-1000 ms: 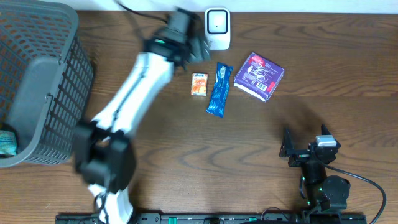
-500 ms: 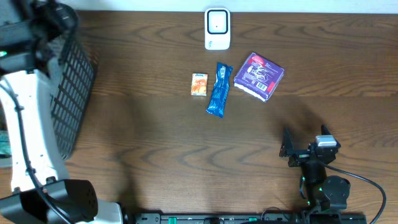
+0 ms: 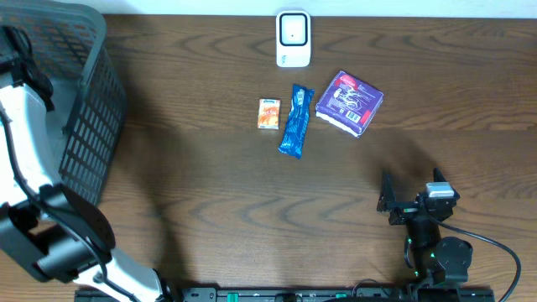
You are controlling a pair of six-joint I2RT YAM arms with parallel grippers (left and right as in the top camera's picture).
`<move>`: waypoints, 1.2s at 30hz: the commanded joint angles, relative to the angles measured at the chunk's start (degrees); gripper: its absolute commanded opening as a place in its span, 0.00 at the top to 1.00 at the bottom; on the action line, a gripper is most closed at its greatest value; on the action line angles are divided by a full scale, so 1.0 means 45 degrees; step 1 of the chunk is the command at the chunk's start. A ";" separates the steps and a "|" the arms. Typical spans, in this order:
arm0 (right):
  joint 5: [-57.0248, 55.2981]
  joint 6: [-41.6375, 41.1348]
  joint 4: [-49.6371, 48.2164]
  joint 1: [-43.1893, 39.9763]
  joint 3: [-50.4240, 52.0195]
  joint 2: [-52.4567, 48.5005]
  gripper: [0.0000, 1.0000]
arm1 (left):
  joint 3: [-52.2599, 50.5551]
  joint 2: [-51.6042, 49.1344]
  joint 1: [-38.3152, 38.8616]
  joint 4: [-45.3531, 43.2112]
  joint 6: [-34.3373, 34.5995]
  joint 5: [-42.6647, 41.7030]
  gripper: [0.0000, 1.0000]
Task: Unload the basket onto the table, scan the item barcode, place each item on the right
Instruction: 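Reach into the basket and grasp the mint-green packet with left gripper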
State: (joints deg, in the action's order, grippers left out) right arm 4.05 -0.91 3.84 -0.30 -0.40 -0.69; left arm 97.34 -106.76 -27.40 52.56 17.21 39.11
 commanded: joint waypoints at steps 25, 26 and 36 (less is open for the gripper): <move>-0.0019 -0.0170 0.0053 0.0087 0.0019 0.0068 0.01 | -0.1180 -0.1093 -0.2657 -0.1239 -0.1248 -0.1107 0.10; -0.0019 -0.0170 0.0053 0.0087 0.0019 0.0068 0.01 | -0.1180 -0.1093 -0.2759 -0.1302 -0.1345 -0.1117 0.10; -0.0024 -0.0170 0.0053 0.0087 0.0019 0.0068 0.01 | -0.2132 -0.1093 -0.3648 -0.2856 -0.3269 -0.2244 0.10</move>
State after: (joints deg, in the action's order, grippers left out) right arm 4.05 -0.89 3.84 -0.30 -0.40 -0.69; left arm 89.91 -110.91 -43.16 40.84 6.42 32.67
